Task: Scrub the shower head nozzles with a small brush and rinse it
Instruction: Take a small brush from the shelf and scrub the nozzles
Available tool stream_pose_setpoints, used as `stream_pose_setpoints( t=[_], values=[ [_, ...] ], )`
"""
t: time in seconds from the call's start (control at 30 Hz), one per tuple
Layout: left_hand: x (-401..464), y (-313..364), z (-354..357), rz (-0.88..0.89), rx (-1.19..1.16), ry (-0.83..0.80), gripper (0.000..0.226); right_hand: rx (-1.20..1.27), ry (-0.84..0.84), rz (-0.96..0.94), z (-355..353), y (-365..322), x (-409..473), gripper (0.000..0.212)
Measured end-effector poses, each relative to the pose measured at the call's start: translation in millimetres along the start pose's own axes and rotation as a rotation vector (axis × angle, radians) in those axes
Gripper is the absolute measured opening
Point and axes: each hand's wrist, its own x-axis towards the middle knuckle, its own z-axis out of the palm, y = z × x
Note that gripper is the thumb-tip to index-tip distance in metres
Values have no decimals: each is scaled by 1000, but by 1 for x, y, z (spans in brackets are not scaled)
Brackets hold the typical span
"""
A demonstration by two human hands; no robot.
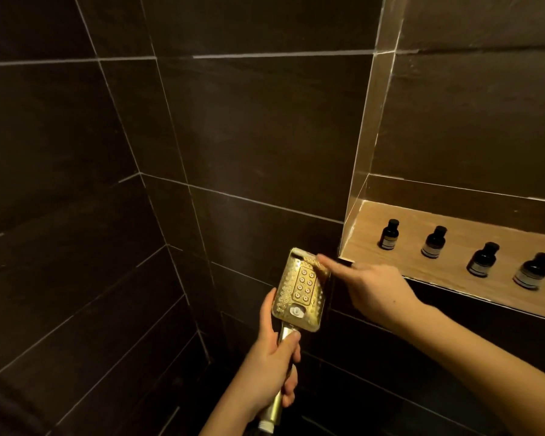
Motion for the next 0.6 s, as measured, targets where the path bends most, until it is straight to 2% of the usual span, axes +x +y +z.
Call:
stream_pose_setpoints(
  t=[0.07, 0.17, 0.23, 0.3, 0.4, 0.47, 0.6],
  values=[
    [-1, -4, -1, -6, -10, 3, 79, 21, -14, 37, 5, 4, -1, 85],
    [1, -9, -6, -19, -5, 23, 80, 115, -152, -146, 12, -14, -21, 77],
    [1, -10, -9, -27, 8, 30, 80, 93, -199, -227, 14, -24, -31, 71],
    [-1, -11, -8, -26, 17, 21, 79, 35, -118, -170, 13, -17, -20, 72],
    [-3, -10, -5, -31, 29, 2, 78, 22, -20, -9, 13, 1, -6, 86],
    [-1, -8, -5, -33, 16, 5, 78, 33, -60, 18, 16, 0, -9, 86],
    [4, -13, -8, -64, -7, 39, 77, 216, -224, -128, 37, -30, -45, 76]
  ],
)
